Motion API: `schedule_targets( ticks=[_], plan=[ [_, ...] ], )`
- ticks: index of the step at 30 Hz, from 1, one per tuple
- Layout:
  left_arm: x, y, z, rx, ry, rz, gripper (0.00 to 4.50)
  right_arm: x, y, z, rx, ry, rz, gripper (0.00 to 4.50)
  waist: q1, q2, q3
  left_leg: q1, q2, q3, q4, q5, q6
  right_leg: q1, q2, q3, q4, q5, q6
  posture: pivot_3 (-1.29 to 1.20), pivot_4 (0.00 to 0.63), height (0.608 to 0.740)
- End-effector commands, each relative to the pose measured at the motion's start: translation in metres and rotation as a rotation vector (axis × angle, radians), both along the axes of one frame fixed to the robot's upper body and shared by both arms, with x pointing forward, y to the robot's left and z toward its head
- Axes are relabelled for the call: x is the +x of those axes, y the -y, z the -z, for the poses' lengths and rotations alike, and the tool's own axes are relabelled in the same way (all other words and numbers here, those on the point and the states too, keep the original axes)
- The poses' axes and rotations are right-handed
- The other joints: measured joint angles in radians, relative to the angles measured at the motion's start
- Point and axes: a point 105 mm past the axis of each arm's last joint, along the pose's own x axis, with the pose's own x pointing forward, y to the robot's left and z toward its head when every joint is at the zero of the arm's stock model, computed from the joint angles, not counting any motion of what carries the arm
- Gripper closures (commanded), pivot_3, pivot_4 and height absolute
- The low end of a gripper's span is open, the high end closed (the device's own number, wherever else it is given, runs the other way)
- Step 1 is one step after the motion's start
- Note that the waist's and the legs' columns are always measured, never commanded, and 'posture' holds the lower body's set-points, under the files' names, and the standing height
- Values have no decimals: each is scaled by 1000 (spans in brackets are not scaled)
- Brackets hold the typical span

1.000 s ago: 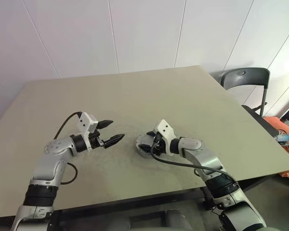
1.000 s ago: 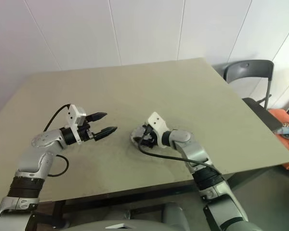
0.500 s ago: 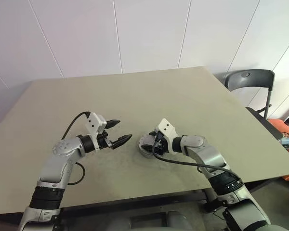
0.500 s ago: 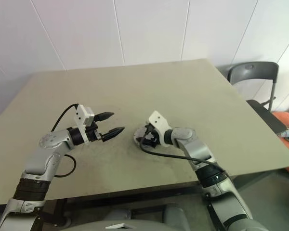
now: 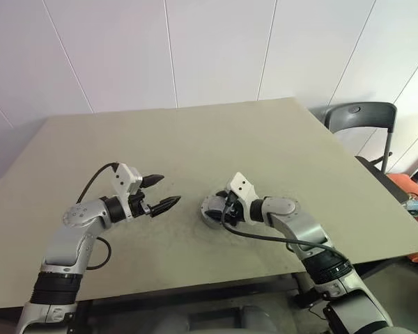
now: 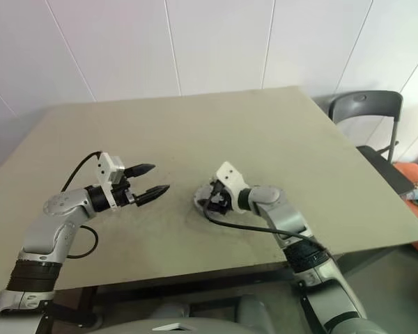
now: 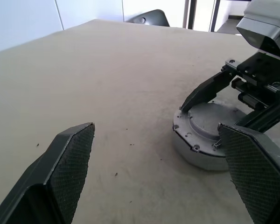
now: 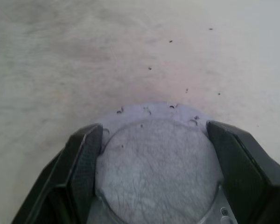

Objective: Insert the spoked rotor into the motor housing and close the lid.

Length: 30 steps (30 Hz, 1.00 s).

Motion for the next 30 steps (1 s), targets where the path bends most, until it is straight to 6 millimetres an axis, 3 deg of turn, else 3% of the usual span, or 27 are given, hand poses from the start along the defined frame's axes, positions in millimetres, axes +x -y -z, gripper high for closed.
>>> schedule_targets(
  ticks=[1, 7, 11, 16, 19, 23, 30],
  plan=[
    [0, 12, -13, 2, 55, 22, 0, 3, 12, 20, -70, -38, 71, 1270, -2, 0, 0, 0, 0, 0, 0, 0, 0, 0, 0, 0, 0, 0, 0, 0, 0, 740],
    [-3, 10, -11, 2, 51, 21, 0, -16, 10, 32, -62, -183, 13, 1270, 1, 0, 0, 0, 0, 0, 0, 0, 0, 0, 1, 0, 1, 0, 0, 0, 0, 740],
    [-1, 11, -5, 0, 36, 32, 0, -15, 9, 32, -61, -179, 19, 1270, 0, 0, -1, 2, 0, 0, 0, 0, 0, -2, 0, 0, 0, 0, 1, 0, 0, 740],
    [19, 16, 3, 16, 44, 31, 0, -14, 9, 31, -60, -160, 20, 1270, 3, 0, -1, 2, 0, -1, 0, 0, 0, -2, 0, -1, -1, 1, 3, 0, 0, 740],
    [37, 19, 4, 25, 60, 16, 625, -13, 9, 30, -58, -154, 26, 1267, 1, -1, -1, 2, 0, -1, 0, 0, 0, -1, 0, -1, -2, 2, 3, 0, 0, 740],
    [43, 30, 2, -9, 63, 88, 1960, -12, 9, 29, -54, -147, 31, 1267, 0, -1, -1, 2, 0, -1, -1, 0, 0, -2, 0, -1, -3, 2, 4, 0, 0, 740],
    [30, 47, 8, -31, 22, 241, 4326, -12, 7, 28, -51, -144, 35, 1267, 0, -1, -1, 1, 0, -1, -1, 0, 0, -2, 0, -1, -4, 2, 4, 0, 0, 740]
  ],
)
